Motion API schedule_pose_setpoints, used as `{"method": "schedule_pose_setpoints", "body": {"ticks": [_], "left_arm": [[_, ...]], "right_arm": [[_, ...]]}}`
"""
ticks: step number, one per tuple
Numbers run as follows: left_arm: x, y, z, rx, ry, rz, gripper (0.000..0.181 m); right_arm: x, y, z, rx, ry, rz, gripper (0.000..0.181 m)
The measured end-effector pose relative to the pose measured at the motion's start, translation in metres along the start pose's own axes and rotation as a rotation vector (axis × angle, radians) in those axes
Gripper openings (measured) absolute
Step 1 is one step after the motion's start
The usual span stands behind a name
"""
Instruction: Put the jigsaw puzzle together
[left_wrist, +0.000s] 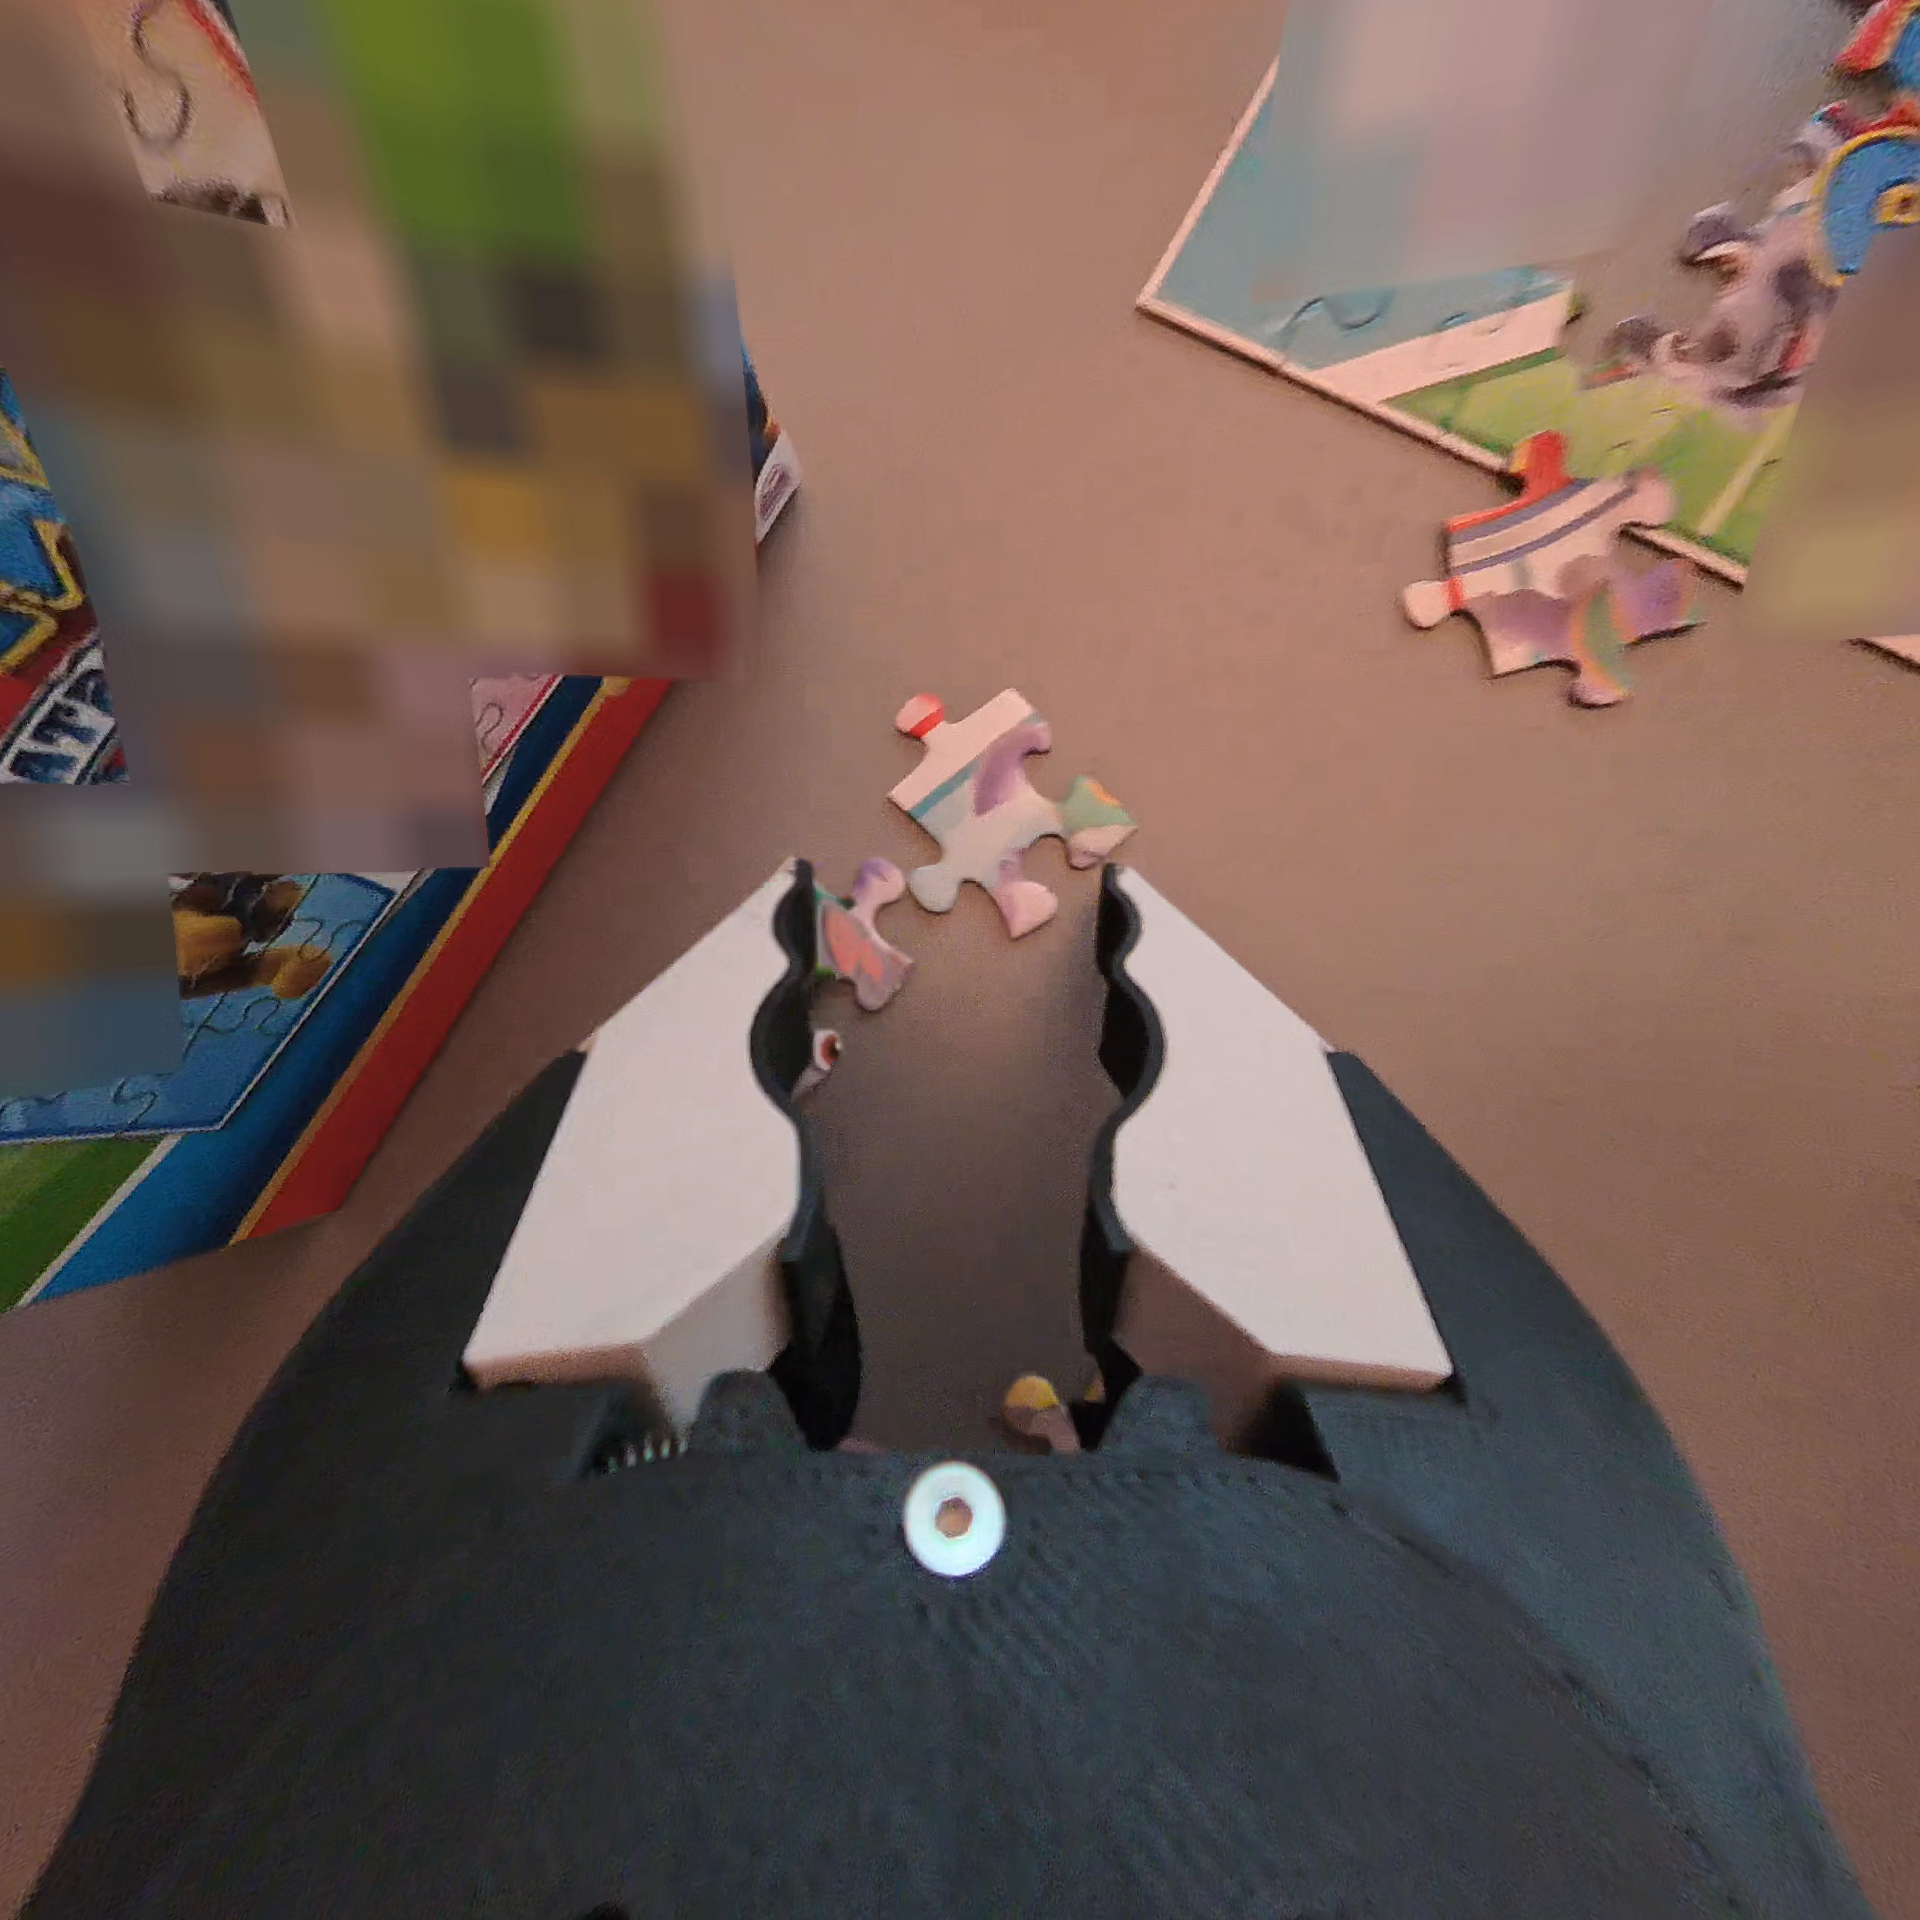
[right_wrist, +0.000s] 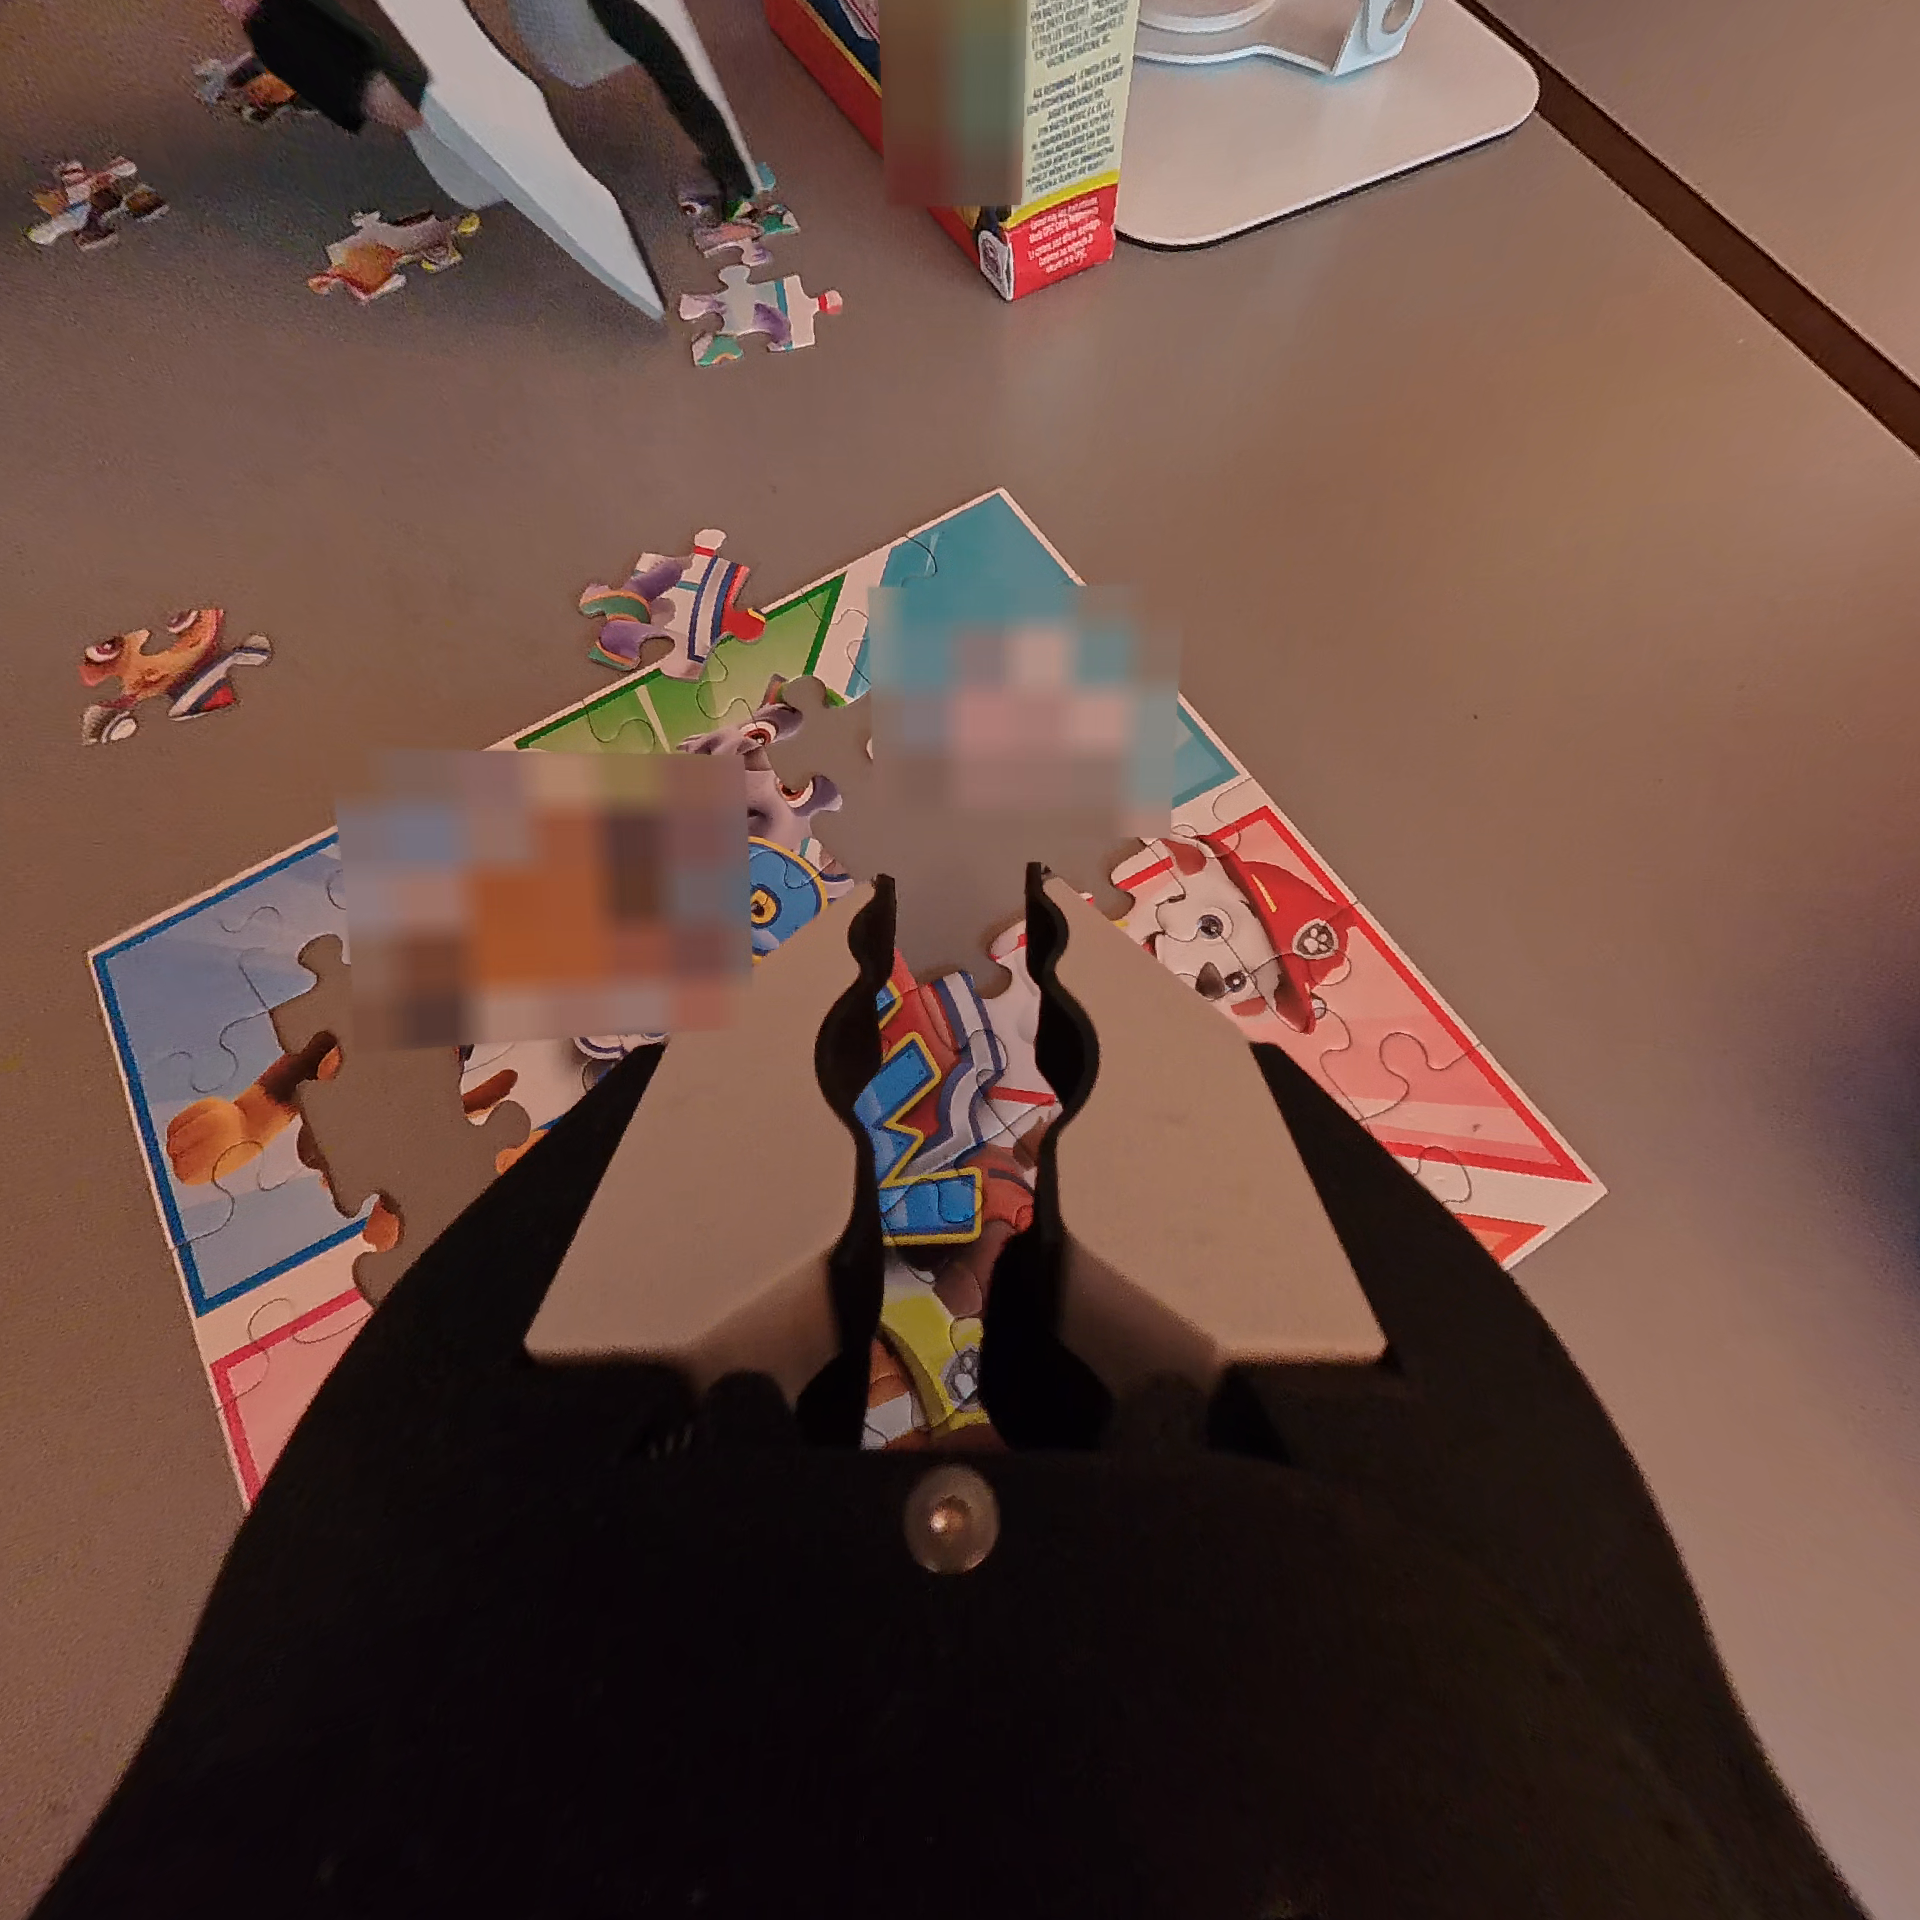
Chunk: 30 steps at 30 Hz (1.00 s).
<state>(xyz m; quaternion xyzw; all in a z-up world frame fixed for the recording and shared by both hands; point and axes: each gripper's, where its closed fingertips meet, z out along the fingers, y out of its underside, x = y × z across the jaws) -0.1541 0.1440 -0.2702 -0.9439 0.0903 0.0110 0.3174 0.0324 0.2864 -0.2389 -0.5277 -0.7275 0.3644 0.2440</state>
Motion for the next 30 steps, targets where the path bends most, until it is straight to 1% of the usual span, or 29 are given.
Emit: {"method": "schedule_pose_setpoints", "body": {"ticks": [1,3,5,11,12,21,26,30], "left_arm": [[0.0,0.001,0.006,-0.011,0.023,-0.008,0.057],[0.007,-0.004,0.011,0.011,0.083,-0.028,0.056],[0.014,-0.007,0.012,0.005,0.09,0.026,0.038],[0.03,-0.006,0.011,-0.006,0.116,0.062,0.029],[0.035,-0.004,0.009,-0.009,0.128,0.071,0.014],[0.083,0.019,-0.012,-0.013,0.183,0.11,0.013],[0.109,0.044,-0.033,-0.034,0.169,0.128,0.013],[0.13,0.07,-0.055,-0.046,0.172,0.113,0.013]], "right_arm": [[0.0,0.0,0.0,-0.001,0.001,-0.002,0.023],[0.0,0.001,0.0,-0.003,0.003,-0.001,0.023],[0.001,0.001,-0.001,0.0,0.005,0.002,0.023],[0.001,-0.002,-0.003,0.013,0.002,0.001,0.023],[0.0,-0.002,-0.003,0.011,0.003,-0.001,0.023],[-0.001,-0.004,-0.004,0.015,0.001,-0.007,0.023],[-0.005,-0.005,-0.005,0.018,-0.002,-0.018,0.023],[-0.009,-0.008,-0.004,0.023,-0.007,-0.031,0.023]]}}
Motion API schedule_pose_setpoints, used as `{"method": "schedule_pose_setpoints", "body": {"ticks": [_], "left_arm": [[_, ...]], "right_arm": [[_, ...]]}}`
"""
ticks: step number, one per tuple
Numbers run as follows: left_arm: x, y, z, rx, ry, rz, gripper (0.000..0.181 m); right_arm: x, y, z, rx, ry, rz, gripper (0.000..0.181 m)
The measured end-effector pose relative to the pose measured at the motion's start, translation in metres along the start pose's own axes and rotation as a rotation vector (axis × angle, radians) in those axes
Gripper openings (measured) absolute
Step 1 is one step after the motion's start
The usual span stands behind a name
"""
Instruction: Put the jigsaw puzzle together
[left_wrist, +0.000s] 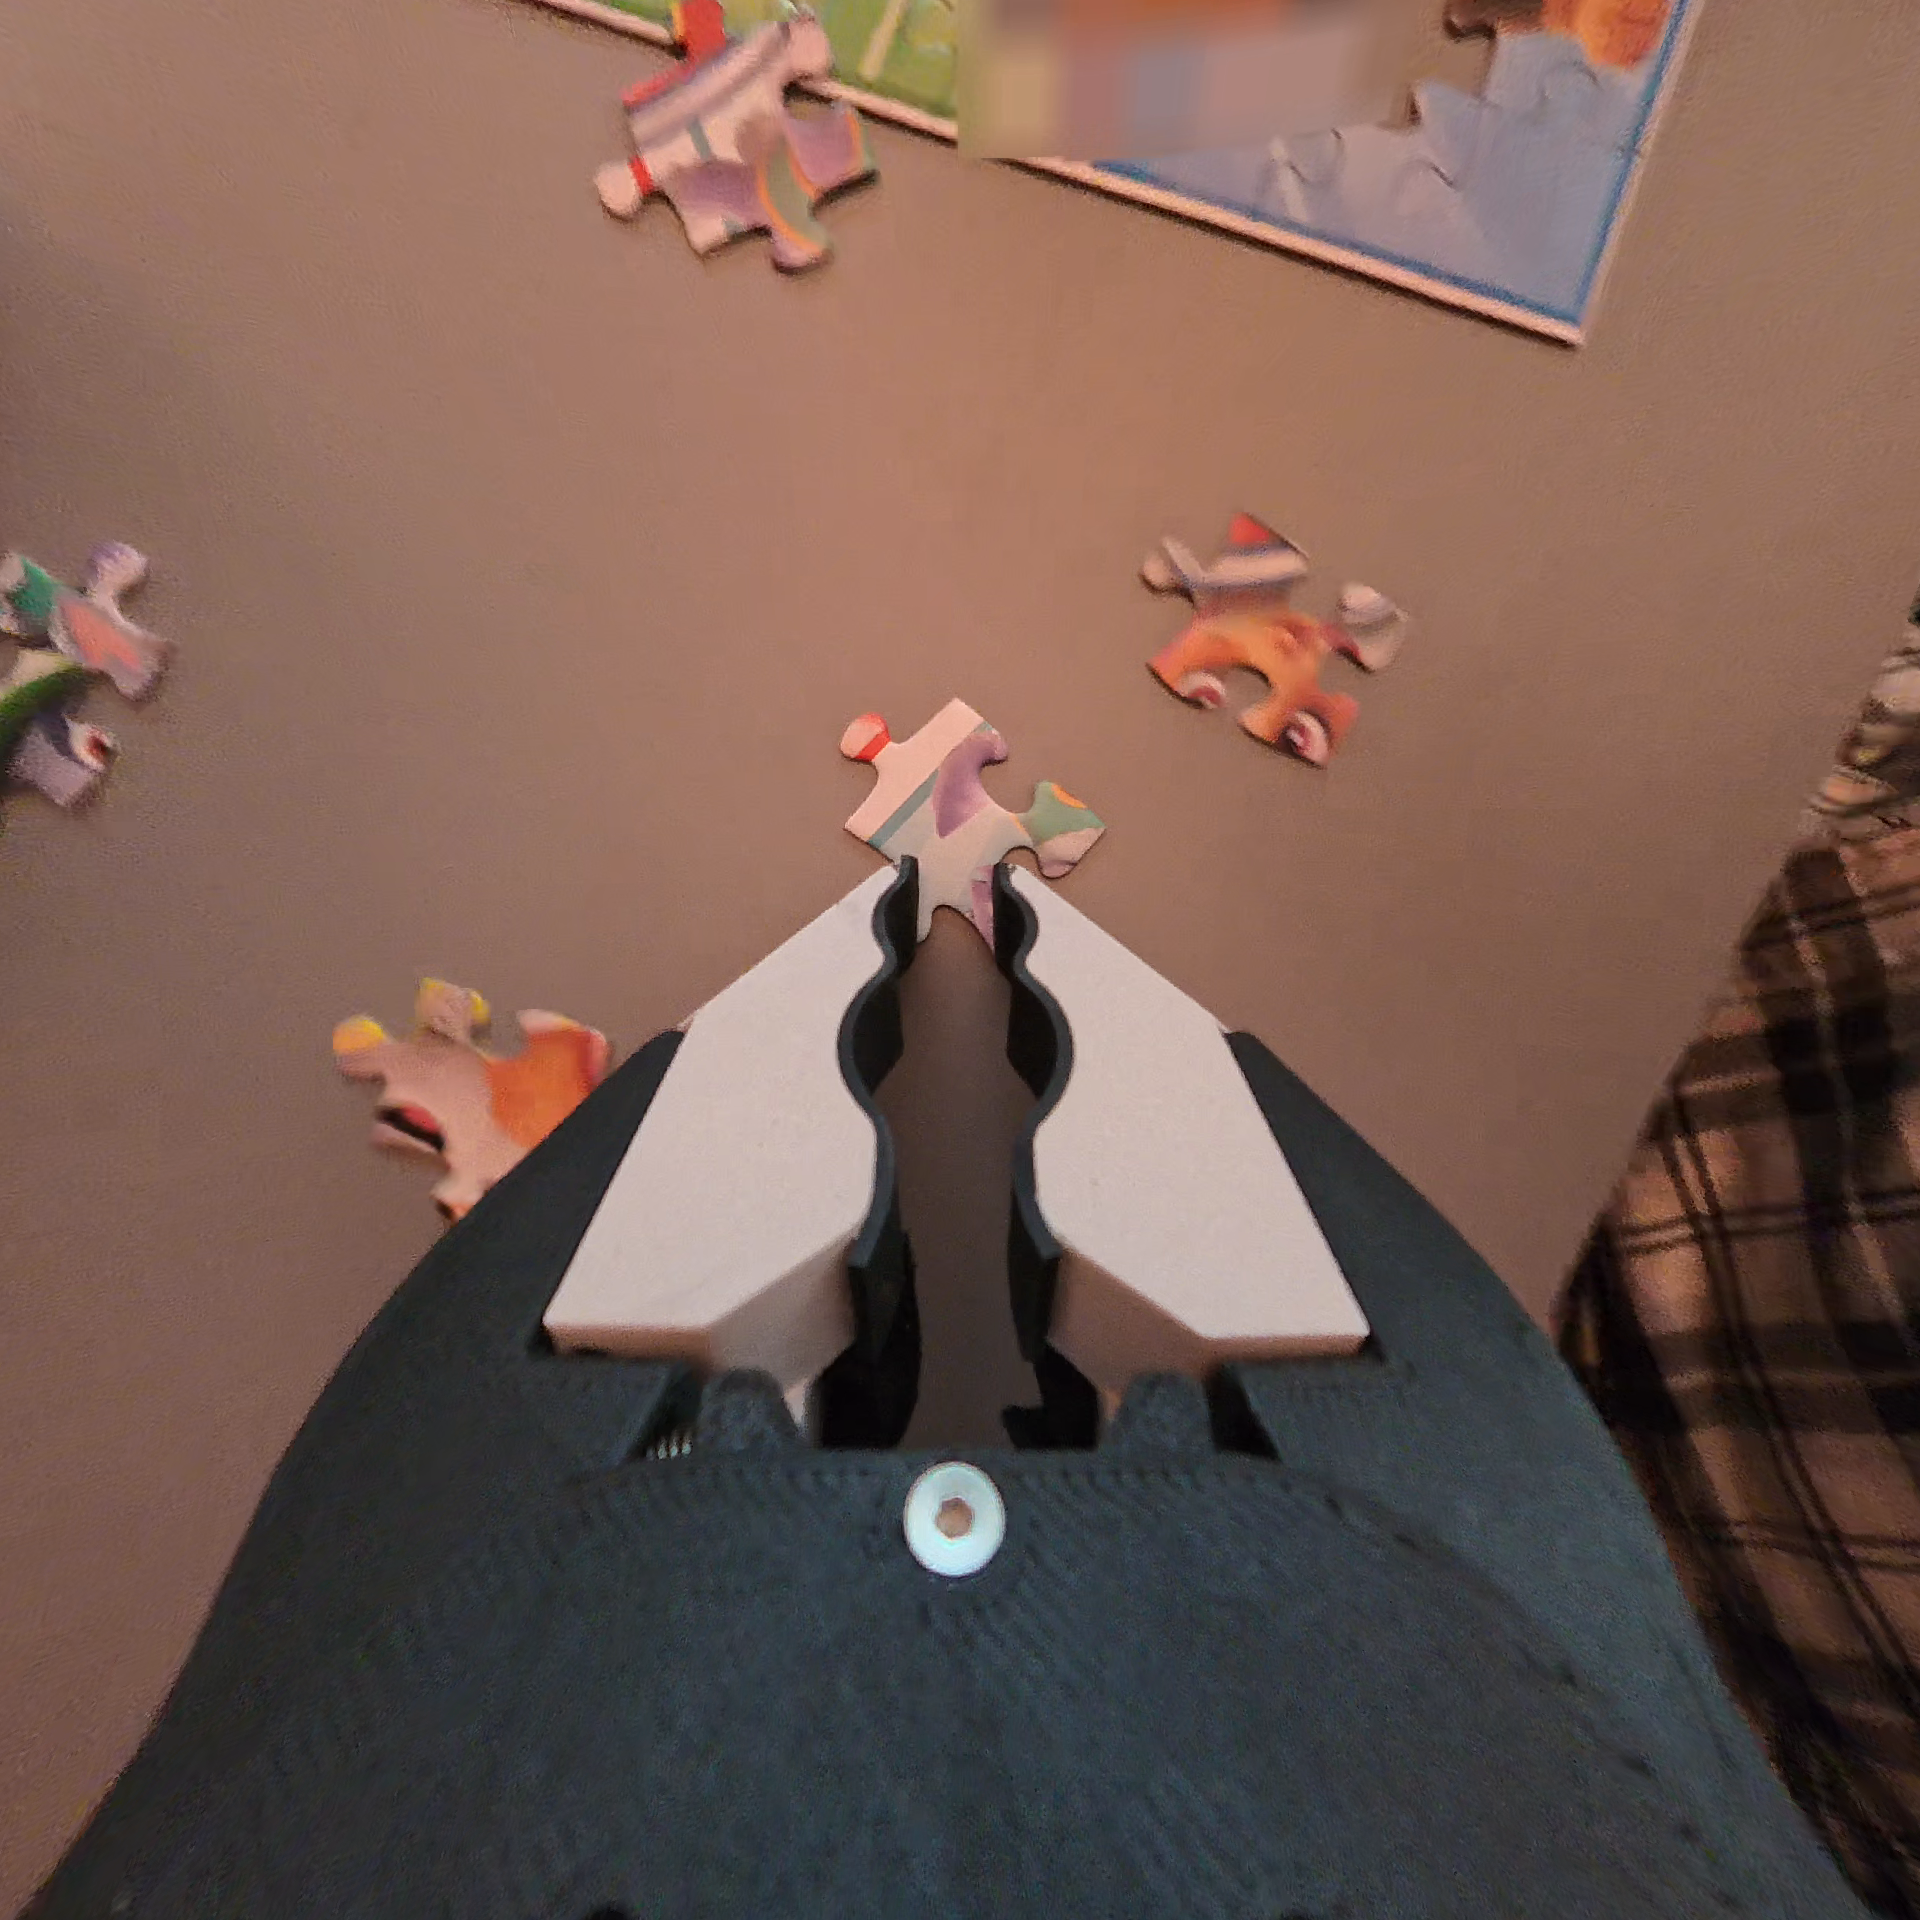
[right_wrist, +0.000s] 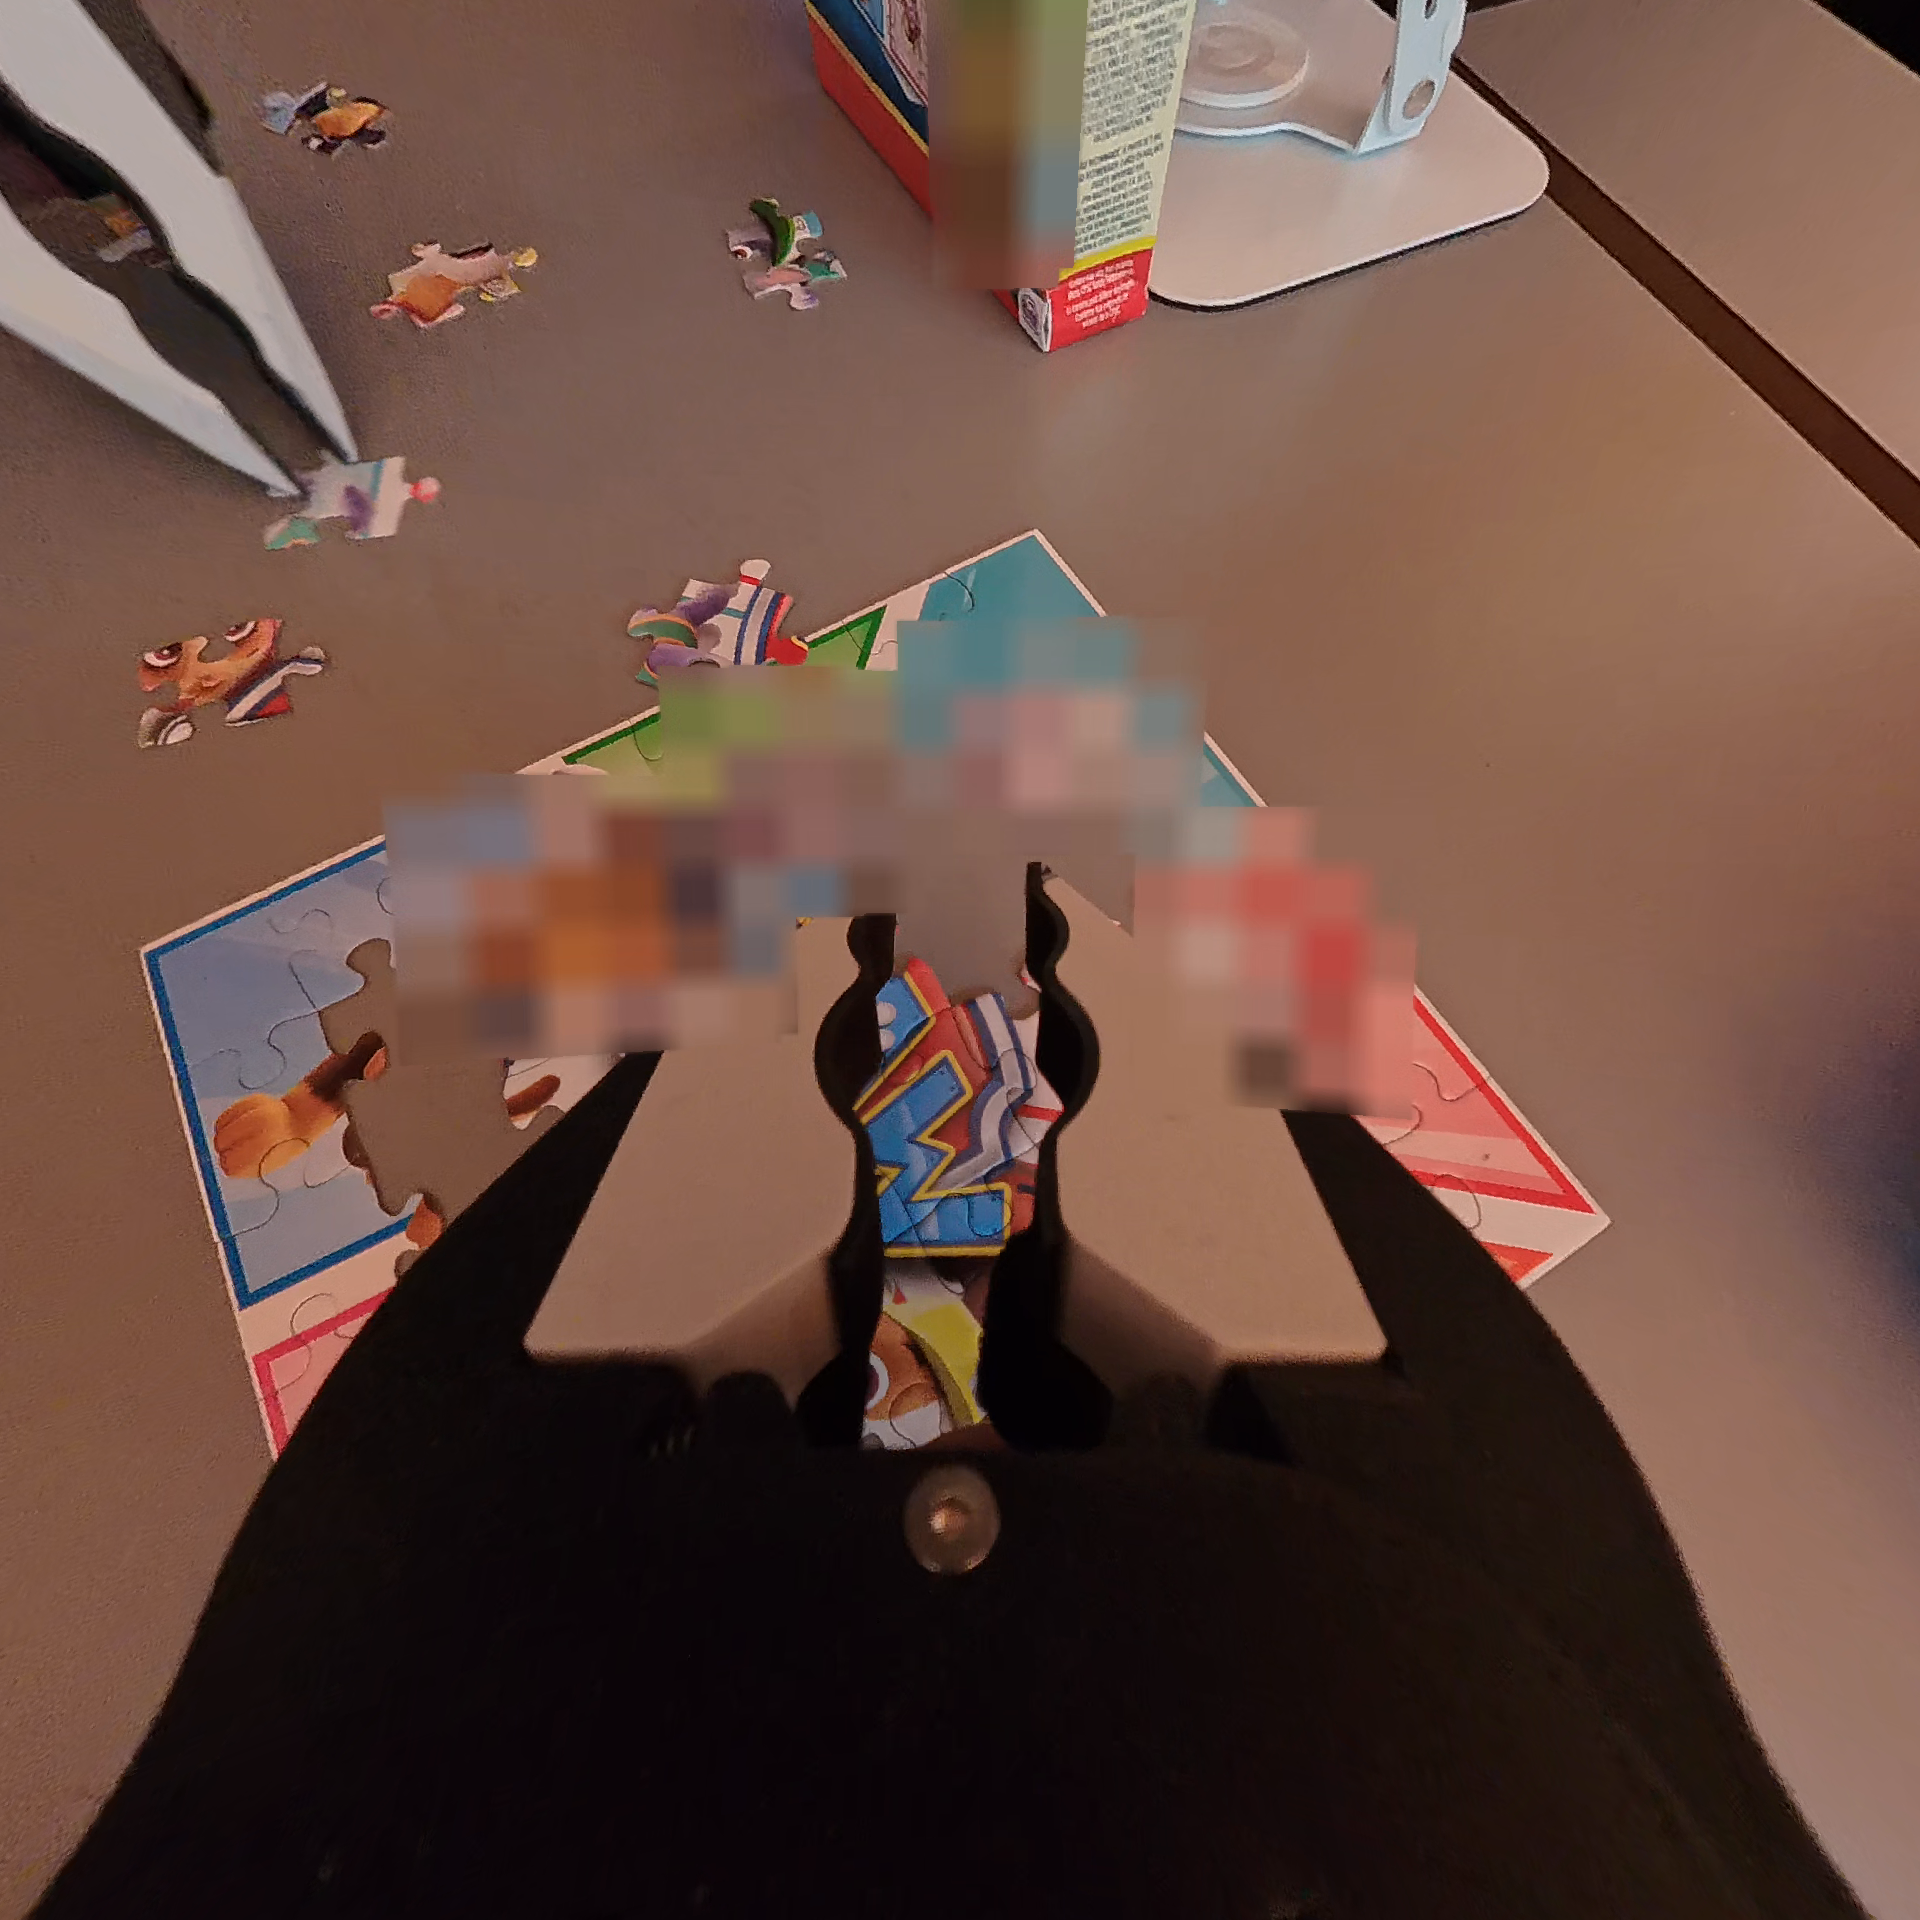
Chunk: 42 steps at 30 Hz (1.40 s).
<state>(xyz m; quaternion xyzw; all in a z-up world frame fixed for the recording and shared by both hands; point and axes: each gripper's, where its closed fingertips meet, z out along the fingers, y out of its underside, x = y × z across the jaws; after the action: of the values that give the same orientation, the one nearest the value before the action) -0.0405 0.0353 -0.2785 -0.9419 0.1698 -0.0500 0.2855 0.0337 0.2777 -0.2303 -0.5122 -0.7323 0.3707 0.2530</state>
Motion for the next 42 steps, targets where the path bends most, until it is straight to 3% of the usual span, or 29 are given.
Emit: {"method": "schedule_pose_setpoints", "body": {"ticks": [3,8,10,18,22,29,33,35,38,42], "left_arm": [[0.022,0.017,-0.012,0.001,0.024,-0.015,0.014],[0.046,0.031,-0.022,0.033,-0.008,0.058,0.063],[0.057,0.032,-0.021,0.045,0.019,0.079,0.07],[0.097,0.033,-0.023,0.032,0.059,0.153,0.059],[0.102,0.043,-0.02,-0.026,-0.065,0.273,0.064],[0.113,0.039,-0.02,-0.005,-0.21,0.404,0.032],[0.107,0.03,-0.019,0.02,-0.25,0.357,0.063],[0.104,0.036,-0.011,-0.027,-0.245,0.352,0.062],[0.106,0.035,-0.011,-0.028,-0.284,0.395,0.054],[0.12,0.032,-0.015,0.029,-0.337,0.465,0.028]], "right_arm": [[-0.004,0.0,0.002,-0.006,-0.005,-0.013,0.023],[-0.008,0.0,0.005,-0.011,-0.012,-0.023,0.023],[-0.008,0.0,0.006,-0.013,-0.014,-0.025,0.023],[-0.009,0.002,0.007,-0.019,-0.012,-0.03,0.024],[-0.009,-0.001,0.006,-0.012,-0.009,-0.034,0.024],[-0.013,-0.003,0.006,-0.009,-0.009,-0.051,0.023],[-0.015,-0.005,0.007,-0.005,-0.012,-0.057,0.022],[-0.015,-0.005,0.007,-0.006,-0.012,-0.061,0.022],[-0.015,-0.004,0.007,-0.01,-0.009,-0.064,0.022],[-0.016,-0.007,0.005,0.001,-0.007,-0.067,0.022]]}}
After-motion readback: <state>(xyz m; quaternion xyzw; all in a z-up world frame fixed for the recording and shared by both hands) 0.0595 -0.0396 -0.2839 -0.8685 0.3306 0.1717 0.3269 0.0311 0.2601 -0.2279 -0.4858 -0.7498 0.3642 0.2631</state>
